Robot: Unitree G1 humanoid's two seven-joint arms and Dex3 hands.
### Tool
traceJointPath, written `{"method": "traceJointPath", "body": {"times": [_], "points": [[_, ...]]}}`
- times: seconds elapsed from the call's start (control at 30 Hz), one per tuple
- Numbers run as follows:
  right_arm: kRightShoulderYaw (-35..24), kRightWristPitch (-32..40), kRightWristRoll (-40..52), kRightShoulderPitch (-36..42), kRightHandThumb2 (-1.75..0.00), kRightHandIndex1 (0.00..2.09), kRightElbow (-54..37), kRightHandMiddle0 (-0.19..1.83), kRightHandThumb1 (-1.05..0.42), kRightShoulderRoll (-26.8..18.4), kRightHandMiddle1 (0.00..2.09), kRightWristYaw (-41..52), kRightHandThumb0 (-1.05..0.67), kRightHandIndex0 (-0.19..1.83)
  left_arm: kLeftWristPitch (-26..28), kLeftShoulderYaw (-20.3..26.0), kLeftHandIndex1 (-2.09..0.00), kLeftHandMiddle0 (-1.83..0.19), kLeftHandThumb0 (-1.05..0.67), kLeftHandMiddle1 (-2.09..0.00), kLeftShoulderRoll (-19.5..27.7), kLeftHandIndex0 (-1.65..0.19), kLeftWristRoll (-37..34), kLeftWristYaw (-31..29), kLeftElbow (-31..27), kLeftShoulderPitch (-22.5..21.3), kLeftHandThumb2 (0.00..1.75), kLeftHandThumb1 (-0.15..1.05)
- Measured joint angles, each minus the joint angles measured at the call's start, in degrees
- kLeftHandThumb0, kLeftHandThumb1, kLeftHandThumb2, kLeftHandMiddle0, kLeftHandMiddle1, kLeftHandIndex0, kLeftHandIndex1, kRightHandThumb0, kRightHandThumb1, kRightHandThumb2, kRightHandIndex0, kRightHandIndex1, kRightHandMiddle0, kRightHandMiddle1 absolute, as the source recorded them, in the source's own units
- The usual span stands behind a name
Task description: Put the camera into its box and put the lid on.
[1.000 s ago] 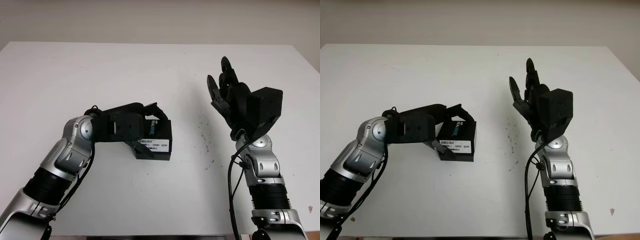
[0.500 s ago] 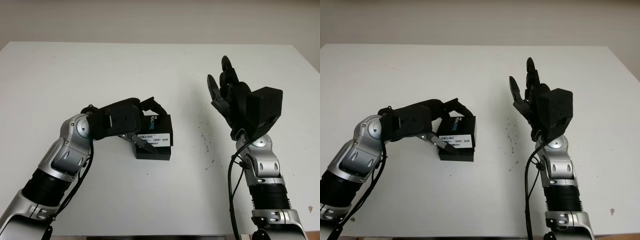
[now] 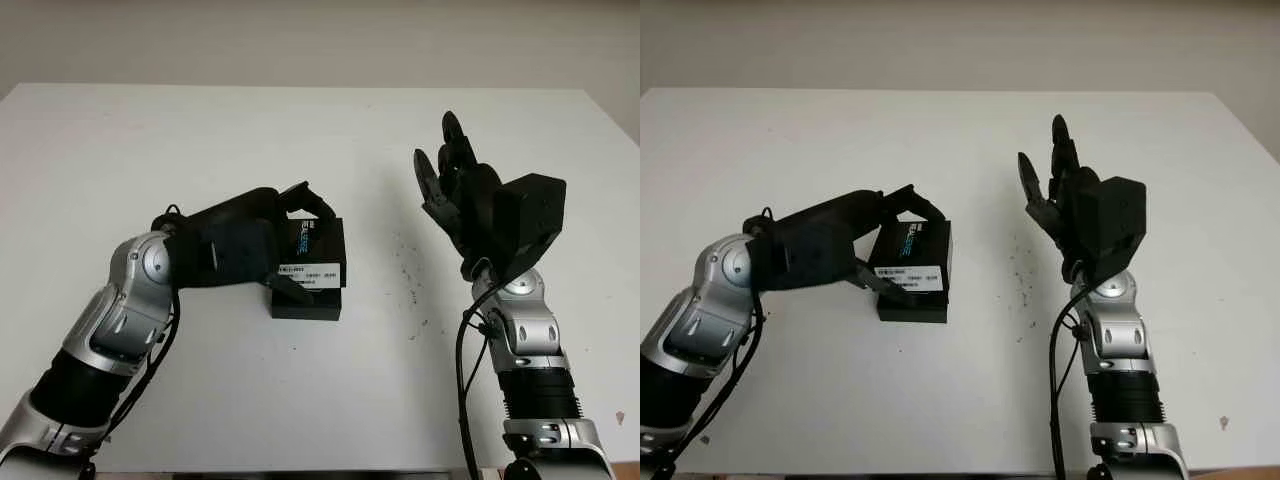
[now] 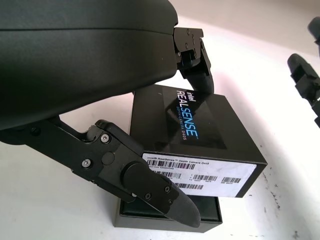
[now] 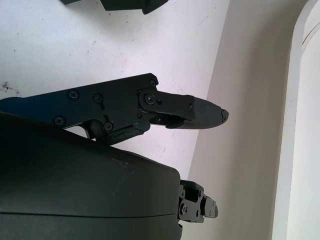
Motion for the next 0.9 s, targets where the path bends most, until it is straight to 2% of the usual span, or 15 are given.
{"method": "traceJointPath", "body": {"times": [0.17,0.3,0.37,0.43,0.53,0.6,0.8,0.87,0.9], "points": [[0.06,-0.04,-0.23,0.33,-0.47,0.05,-0.2,-0.13,-1.05,0.01,0.06,-0.03,-0.51,-0.18,-6.44,-0.13,-1.61,-0.42,-0.19,-1.89,-0.15,-0.2,3.18,5.11,-0.45,2.92,0.06,1.04],[0.11,-0.03,-0.44,0.36,-0.47,0.05,-0.3,-0.12,-1.05,0.01,0.06,-0.21,-0.52,-0.17,-9.0,-0.1,-1.64,-0.37,-0.19,-1.9,-0.41,-0.17,4.55,7.32,-1.57,4.75,0.06,1.04],[0.11,-0.04,-0.51,0.36,-0.46,0.05,-0.31,-0.11,-1.05,0.02,0.06,-0.24,-0.53,-0.17,-9.33,-0.03,-1.67,-0.38,-0.2,-1.94,-0.52,-0.17,4.89,7.7,-2.16,5.79,0.06,1.05],[0.11,-0.04,-0.56,0.38,-0.47,0.05,-0.31,-0.12,-1.05,0.01,0.06,-0.23,-0.53,-0.17,-9.33,0.14,-1.68,-0.39,-0.19,-1.89,-0.65,-0.17,5.17,7.76,-2.62,6.79,0.06,1.05],[0.11,-0.05,-0.56,0.38,-0.46,0.05,-0.31,-0.12,-1.05,0.02,0.06,-0.11,-0.53,-0.17,-8.25,0.35,-1.61,-0.44,-0.19,-1.98,-0.77,-0.2,5.17,7.42,-3.28,7.63,0.06,1.04],[0.11,-0.05,-0.58,0.38,-0.46,0.05,-0.32,-0.11,-1.05,0.01,0.06,-0.09,-0.53,-0.17,-7.43,0.45,-1.59,-0.42,-0.18,-1.86,-0.78,-0.2,5.22,7.04,-4.01,8.11,0.06,1.05],[0.08,-0.04,-0.58,0.4,-0.46,0.06,-0.37,-0.11,-1.05,0.02,0.06,-0.16,-0.53,-0.17,-6.94,0.5,-1.56,-0.42,-0.19,-1.82,-1.31,-0.2,5.21,6.48,-4.29,9.17,0.08,1.05],[0.06,-0.03,-0.53,0.4,-0.47,0.05,-0.48,-0.12,-1.05,0.01,0.05,-0.15,-0.51,-0.17,-6.29,0.53,-1.56,-0.41,-0.19,-1.85,-1.49,-0.2,5.27,6.23,-4.53,9.16,0.08,1.05],[0.06,-0.04,-0.5,0.4,-0.47,0.05,-0.53,-0.12,-1.05,0.01,0.05,-0.11,-0.51,-0.17,-6.17,0.55,-1.55,-0.42,-0.2,-1.93,-1.54,-0.21,5.25,6.15,-4.57,9.16,0.08,1.05]]}}
